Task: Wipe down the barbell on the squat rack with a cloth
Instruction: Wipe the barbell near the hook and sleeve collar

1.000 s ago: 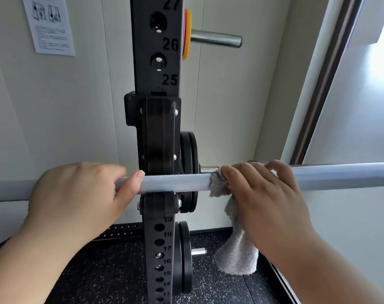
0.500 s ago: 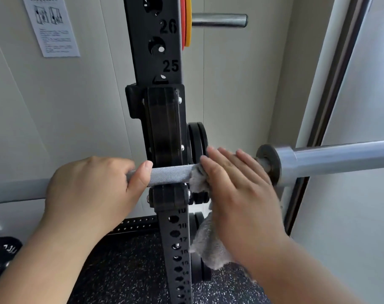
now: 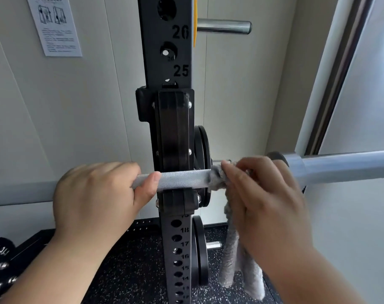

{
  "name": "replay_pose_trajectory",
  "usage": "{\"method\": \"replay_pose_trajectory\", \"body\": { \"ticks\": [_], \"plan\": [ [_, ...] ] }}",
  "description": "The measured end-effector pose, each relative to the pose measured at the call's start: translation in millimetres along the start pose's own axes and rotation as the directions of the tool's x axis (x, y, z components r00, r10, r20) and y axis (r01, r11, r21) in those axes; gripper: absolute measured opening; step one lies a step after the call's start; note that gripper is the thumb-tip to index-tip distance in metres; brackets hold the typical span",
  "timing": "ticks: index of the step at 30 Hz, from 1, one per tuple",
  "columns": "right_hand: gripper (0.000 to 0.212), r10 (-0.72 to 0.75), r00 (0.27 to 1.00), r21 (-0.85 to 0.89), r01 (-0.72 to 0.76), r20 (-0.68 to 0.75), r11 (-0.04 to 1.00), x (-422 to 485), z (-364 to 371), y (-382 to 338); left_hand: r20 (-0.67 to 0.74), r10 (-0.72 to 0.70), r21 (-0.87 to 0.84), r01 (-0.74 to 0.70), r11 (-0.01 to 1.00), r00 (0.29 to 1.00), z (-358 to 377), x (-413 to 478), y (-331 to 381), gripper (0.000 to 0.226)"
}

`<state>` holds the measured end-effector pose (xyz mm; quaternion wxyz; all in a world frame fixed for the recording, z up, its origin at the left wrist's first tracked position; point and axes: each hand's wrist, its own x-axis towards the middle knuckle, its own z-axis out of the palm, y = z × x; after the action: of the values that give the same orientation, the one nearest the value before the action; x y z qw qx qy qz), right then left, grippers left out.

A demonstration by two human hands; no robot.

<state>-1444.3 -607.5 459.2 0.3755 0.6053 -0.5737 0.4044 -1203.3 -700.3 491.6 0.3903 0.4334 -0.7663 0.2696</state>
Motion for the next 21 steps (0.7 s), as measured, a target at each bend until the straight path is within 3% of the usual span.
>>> {"method": "replay_pose_trajectory", "body": {
  "ticks": [7, 9, 13, 16, 18, 21],
  "plan": [
    [0.047, 0.219, 0.975, -0.061, -0.221, -0.039, 0.973, -30, -1, -18, -0.006, -0.026, -0.038, 0.026, 0.999, 1.000, 4, 0, -2, 0.069],
    [0.054, 0.225, 0.974, -0.093, -0.227, -0.028, 0.970, -34, 0, -18, -0.003, -0.056, -0.089, 0.056, 0.995, 0.998, 10, 1, -4, 0.066],
    [0.027, 0.218, 0.965, 0.181, -0.191, -0.143, 0.965, -28, 1, -5, 0.064, -0.041, -0.162, 0.051, 0.985, 0.997, 20, 2, -10, 0.061],
    [0.022, 0.356, 0.919, 0.333, -0.286, -0.170, 0.898, -22, -4, -2, 0.070, -0.043, -0.182, 0.055, 0.982, 0.997, 20, 2, -10, 0.061],
    [0.020, 0.413, 0.895, 0.336, -0.342, -0.168, 0.878, -16, -11, -4, 0.075, -0.042, -0.180, 0.055, 0.982, 0.996, 19, 2, -10, 0.060],
    [0.015, 0.312, 0.932, 0.169, -0.283, -0.183, 0.944, -1, -17, -4, 0.082, -0.039, -0.167, 0.053, 0.984, 0.996, 19, 2, -10, 0.061]
  ]
}}
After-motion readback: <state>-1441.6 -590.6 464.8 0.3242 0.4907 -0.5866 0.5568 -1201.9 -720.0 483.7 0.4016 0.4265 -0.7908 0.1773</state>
